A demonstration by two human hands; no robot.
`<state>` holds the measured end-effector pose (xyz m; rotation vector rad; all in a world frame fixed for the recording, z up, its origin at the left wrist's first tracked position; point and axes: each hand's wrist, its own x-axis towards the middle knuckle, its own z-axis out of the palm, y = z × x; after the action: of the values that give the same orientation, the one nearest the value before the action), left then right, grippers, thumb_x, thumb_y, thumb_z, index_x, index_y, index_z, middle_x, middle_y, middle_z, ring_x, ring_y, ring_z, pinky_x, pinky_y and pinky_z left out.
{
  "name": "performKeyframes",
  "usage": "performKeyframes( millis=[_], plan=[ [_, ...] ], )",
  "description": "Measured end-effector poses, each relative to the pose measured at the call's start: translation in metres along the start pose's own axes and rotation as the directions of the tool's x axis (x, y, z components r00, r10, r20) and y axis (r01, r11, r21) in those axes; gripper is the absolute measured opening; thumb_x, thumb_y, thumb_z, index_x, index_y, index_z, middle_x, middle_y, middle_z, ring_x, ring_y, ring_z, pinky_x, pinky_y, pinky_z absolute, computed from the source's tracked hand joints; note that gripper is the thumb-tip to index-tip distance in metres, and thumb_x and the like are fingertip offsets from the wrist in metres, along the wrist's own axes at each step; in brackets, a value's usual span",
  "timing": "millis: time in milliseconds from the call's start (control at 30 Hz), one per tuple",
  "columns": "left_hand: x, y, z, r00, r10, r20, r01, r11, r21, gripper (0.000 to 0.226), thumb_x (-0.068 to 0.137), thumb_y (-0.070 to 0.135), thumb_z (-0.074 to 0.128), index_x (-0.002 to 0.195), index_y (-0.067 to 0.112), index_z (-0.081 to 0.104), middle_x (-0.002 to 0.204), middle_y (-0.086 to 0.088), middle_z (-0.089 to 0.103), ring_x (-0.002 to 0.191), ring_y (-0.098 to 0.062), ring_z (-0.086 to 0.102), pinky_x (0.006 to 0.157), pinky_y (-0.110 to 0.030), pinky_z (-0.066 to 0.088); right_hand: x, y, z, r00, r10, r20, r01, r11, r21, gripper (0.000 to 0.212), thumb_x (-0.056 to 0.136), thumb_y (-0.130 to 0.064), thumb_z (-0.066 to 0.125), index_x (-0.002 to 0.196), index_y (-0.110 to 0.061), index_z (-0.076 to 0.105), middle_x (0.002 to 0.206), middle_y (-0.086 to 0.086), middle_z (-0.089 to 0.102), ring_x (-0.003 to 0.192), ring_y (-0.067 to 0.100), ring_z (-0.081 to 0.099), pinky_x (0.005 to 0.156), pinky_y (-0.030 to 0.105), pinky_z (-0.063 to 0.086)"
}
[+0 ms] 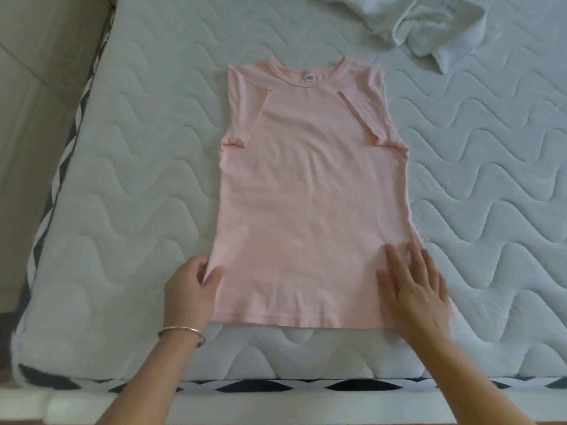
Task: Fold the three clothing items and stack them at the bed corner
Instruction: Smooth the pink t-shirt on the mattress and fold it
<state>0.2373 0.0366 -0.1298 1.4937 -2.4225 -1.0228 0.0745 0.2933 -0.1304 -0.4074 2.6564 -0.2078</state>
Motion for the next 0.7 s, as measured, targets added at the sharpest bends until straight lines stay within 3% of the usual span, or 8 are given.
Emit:
performKeyframes(
  millis=[67,167,233,300,400,567,633,700],
  plan=[
    [0.002,-0.008,-0.007,1.0,0.006,0.029,-0.007,1.0,0.026,0.02,0.081,0.017,0.067,0.069,0.01,0.053,0.06,-0.001,0.051,0.061,-0.025,0.05,0.058,-0.029,0.031,-0.003,0.0,-0.001,0.998,0.055,-0.019,-0.054,0.996,0.073,0.05,0.097,-0.043,0.026,0.144,-0.042,0.012,0.157,-0.007,0.001,0.143,0.014,-0.005,0.115,0.035,0.001],
    [0.006,-0.015,-0.014,0.993,0.005,0.121,-0.014,0.997,0.074,0.024,0.08,0.021,0.069,0.067,0.016,0.049,0.06,0.002,0.05,0.056,-0.018,0.046,0.053,-0.03,0.032,-0.004,0.0,0.004,0.998,0.069,-0.006,-0.069,0.996,0.057,0.049,0.097,-0.041,0.021,0.144,-0.043,0.007,0.157,-0.007,0.0,0.143,0.014,-0.005,0.116,0.035,0.001],
    [0.01,-0.018,-0.018,0.985,0.067,0.158,-0.093,0.982,0.164,0.025,0.075,0.021,0.074,0.072,0.015,0.05,0.066,-0.001,0.049,0.058,-0.02,0.048,0.051,-0.029,0.036,-0.003,-0.002,0.002,0.997,0.076,-0.004,-0.076,0.996,0.056,0.049,0.097,-0.04,0.022,0.144,-0.043,0.007,0.157,-0.007,0.001,0.143,0.014,-0.005,0.116,0.035,0.001],
    [0.014,-0.018,-0.018,0.964,0.225,0.139,-0.257,0.926,0.278,0.032,0.067,0.021,0.078,0.083,0.008,0.054,0.077,-0.009,0.054,0.066,-0.031,0.055,0.054,-0.033,0.044,-0.005,-0.006,-0.001,0.994,0.105,-0.011,-0.104,0.991,0.084,0.049,0.097,-0.037,0.029,0.145,-0.04,0.015,0.157,-0.006,0.005,0.143,0.016,0.0,0.116,0.035,0.003],
    [0.03,0.003,-0.014,0.852,0.515,0.095,-0.514,0.787,0.34,0.035,0.067,0.033,0.053,0.095,0.013,0.05,0.08,-0.015,0.057,0.066,-0.035,0.056,0.055,-0.038,0.05,0.001,-0.012,-0.009,0.983,0.175,-0.06,-0.161,0.97,0.18,0.054,0.093,-0.028,0.047,0.143,-0.028,0.028,0.154,-0.001,0.02,0.139,0.023,0.016,0.113,0.039,0.013],
    [0.077,0.094,0.035,0.731,0.664,0.16,-0.683,0.709,0.176,0.029,0.07,0.024,0.042,0.096,0.02,0.055,0.082,-0.009,0.062,0.079,-0.026,0.048,0.07,-0.031,0.038,0.032,-0.013,-0.026,0.947,0.287,-0.146,-0.22,0.908,0.358,0.051,0.081,-0.021,0.066,0.129,-0.014,0.048,0.123,0.009,0.05,0.114,0.031,0.046,0.093,0.042,0.033],
    [0.092,0.145,0.062,0.728,0.649,0.221,-0.679,0.728,0.095,0.028,0.075,0.016,0.044,0.096,0.01,0.063,0.082,-0.011,0.063,0.076,-0.033,0.056,0.073,-0.032,0.04,0.046,-0.011,-0.035,0.94,0.324,-0.109,-0.25,0.869,0.427,0.047,0.08,-0.025,0.067,0.122,-0.012,0.05,0.114,0.007,0.052,0.103,0.026,0.051,0.08,0.036,0.039],
    [0.107,0.198,0.09,0.772,0.577,0.267,-0.599,0.801,0.002,0.028,0.082,0.007,0.047,0.106,0.005,0.061,0.093,-0.014,0.063,0.083,-0.033,0.058,0.076,-0.036,0.044,0.061,-0.009,-0.045,0.942,0.335,-0.027,-0.288,0.846,0.449,0.041,0.08,-0.033,0.066,0.115,-0.018,0.05,0.105,-0.001,0.053,0.089,0.018,0.052,0.069,0.031,0.036]
  ],
)
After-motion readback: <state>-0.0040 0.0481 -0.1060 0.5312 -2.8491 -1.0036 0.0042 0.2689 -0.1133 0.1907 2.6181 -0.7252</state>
